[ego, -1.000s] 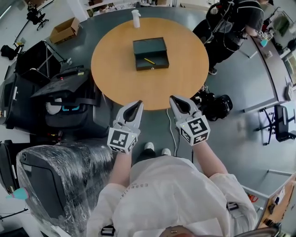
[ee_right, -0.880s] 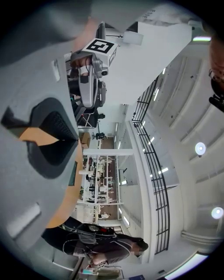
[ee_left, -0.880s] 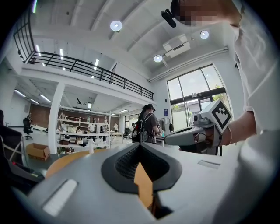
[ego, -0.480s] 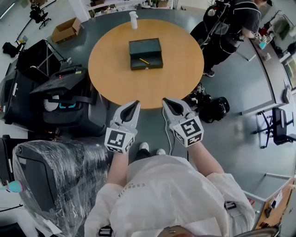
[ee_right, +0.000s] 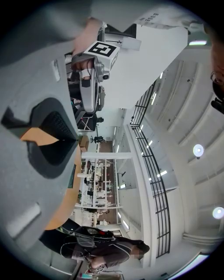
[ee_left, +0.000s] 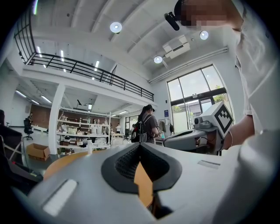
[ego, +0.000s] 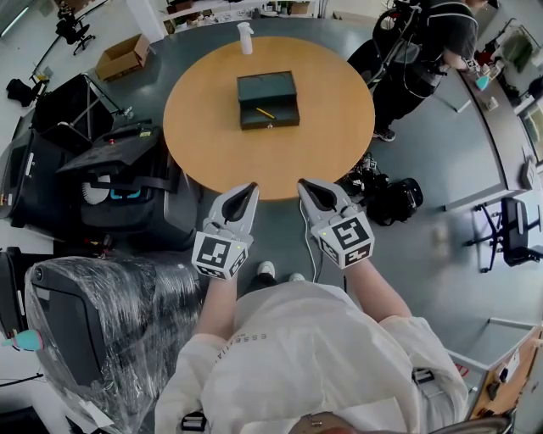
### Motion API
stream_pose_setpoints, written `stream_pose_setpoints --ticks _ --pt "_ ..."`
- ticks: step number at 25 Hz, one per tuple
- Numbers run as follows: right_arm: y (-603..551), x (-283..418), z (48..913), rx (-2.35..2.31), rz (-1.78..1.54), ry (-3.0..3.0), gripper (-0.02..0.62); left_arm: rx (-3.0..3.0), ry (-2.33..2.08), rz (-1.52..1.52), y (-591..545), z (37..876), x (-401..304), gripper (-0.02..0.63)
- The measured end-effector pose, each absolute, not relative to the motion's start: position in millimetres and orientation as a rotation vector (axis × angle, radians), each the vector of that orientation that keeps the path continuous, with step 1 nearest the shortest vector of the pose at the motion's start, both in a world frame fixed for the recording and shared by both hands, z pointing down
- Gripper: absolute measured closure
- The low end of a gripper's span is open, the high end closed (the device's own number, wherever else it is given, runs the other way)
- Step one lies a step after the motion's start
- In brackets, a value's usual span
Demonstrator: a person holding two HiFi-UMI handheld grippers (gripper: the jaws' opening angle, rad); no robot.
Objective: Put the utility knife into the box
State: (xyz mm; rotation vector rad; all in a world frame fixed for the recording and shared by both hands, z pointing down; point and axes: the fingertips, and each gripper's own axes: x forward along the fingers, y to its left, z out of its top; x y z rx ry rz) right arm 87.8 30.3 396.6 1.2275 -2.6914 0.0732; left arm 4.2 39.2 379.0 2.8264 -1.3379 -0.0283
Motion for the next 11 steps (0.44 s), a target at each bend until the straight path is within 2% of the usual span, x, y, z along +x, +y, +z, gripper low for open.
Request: stream_pose_setpoints --ticks 11 --pt "20.3 88.8 391.7 1.229 0.05 -2.693 0.603 2.834 -1.331 -0.025 30.9 377.3 7.0 0.591"
